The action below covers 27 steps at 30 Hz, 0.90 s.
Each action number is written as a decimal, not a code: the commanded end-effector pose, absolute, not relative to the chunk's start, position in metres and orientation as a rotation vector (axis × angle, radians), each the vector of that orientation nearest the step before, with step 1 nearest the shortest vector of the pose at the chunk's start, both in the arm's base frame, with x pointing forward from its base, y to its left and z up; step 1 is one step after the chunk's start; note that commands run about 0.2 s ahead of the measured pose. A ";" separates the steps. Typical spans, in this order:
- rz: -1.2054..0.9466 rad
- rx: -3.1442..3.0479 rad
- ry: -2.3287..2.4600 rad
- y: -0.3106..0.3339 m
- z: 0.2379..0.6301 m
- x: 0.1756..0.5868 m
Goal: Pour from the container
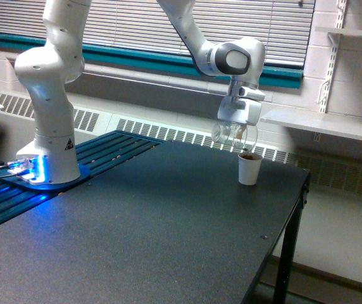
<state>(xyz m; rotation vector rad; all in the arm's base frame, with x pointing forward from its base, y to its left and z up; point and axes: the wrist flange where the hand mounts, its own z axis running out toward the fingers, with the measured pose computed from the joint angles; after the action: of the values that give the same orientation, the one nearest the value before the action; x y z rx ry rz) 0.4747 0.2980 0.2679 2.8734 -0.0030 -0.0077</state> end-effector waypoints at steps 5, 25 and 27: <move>0.056 2.896 -0.006 0.295 0.286 0.479; 0.120 2.989 -0.206 0.273 0.284 0.470; 0.133 2.994 -0.244 0.266 0.280 0.467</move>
<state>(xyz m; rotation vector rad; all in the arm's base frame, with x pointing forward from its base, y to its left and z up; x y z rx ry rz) 0.4755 0.2797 0.2895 2.9823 -0.1269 0.1162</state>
